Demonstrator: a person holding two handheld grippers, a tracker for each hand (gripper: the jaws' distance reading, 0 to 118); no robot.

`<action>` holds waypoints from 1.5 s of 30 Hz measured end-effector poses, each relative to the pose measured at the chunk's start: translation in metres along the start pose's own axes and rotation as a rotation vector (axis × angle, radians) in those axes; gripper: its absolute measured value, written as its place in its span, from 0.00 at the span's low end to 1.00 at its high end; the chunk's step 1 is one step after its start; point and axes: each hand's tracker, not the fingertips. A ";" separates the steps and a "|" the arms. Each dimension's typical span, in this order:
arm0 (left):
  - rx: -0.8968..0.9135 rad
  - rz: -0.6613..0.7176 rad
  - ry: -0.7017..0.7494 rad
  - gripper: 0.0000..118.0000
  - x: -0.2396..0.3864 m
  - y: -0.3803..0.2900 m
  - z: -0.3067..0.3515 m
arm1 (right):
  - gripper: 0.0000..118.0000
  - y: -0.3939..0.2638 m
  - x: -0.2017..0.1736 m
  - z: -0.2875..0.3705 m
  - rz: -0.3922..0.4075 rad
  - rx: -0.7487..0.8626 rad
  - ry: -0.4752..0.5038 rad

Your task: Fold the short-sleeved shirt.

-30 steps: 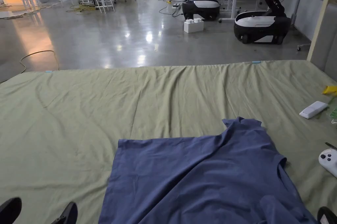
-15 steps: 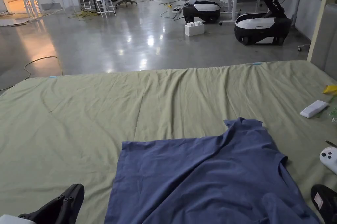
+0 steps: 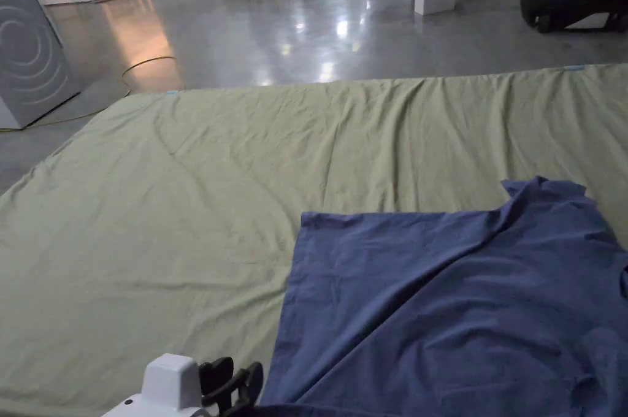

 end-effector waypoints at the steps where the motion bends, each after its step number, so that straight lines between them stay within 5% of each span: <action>1: -0.043 0.016 -0.015 0.48 -0.007 -0.009 -0.010 | 0.00 -0.002 0.000 0.000 0.003 -0.013 0.001; 10: -0.224 0.039 -0.025 0.47 -0.029 -0.039 -0.068 | 0.00 -0.012 0.004 -0.009 -0.049 -0.084 -0.023; 12: -0.230 0.037 -0.032 0.39 -0.029 -0.036 -0.072 | 0.00 -0.014 0.005 -0.009 -0.047 -0.097 -0.035; 15: -0.263 0.000 -0.052 0.12 -0.024 -0.032 -0.075 | 0.00 -0.019 0.009 -0.009 -0.053 -0.117 -0.053; 19: -0.320 -0.089 -0.028 0.09 -0.013 -0.028 -0.083 | 0.02 -0.030 0.027 -0.014 -0.066 -0.158 -0.108; 20: -0.327 -0.090 -0.024 0.09 -0.012 -0.027 -0.086 | 0.10 -0.036 0.036 -0.017 -0.071 -0.171 -0.125; 21: -0.338 -0.092 -0.019 0.09 -0.010 -0.027 -0.089 | 0.29 -0.043 0.046 -0.021 -0.091 -0.204 -0.150; 22: -0.347 -0.098 -0.012 0.09 -0.009 -0.026 -0.091 | 0.58 -0.048 0.055 -0.026 -0.108 -0.231 -0.173; 23: -0.356 -0.109 -0.007 0.09 -0.007 -0.025 -0.092 | 0.69 -0.055 0.065 -0.032 -0.134 -0.264 -0.192; 26: -0.379 -0.143 0.010 0.09 0.002 -0.023 -0.095 | 0.68 -0.077 0.092 -0.047 -0.179 -0.364 -0.174; 31: -0.404 -0.140 0.016 0.09 0.000 -0.020 -0.099 | 0.68 -0.107 0.106 -0.081 -0.124 -0.464 -0.109; 35: -0.413 -0.121 0.018 0.09 -0.001 -0.019 -0.100 | 0.65 -0.125 0.114 -0.108 -0.184 -0.517 -0.010; 36: -0.412 -0.119 0.019 0.09 -0.001 -0.019 -0.100 | 0.58 -0.129 0.117 -0.113 -0.199 -0.540 0.036; 38: -0.403 -0.116 0.024 0.09 0.000 -0.021 -0.098 | 0.15 -0.136 0.119 -0.117 -0.209 -0.559 0.046; 39: -0.396 -0.118 0.024 0.09 0.000 -0.022 -0.097 | 0.05 -0.137 0.119 -0.116 -0.210 -0.555 0.034; 45: -0.223 -0.108 -0.003 0.07 0.015 -0.019 -0.060 | 0.05 -0.131 0.125 -0.085 -0.369 -0.442 0.014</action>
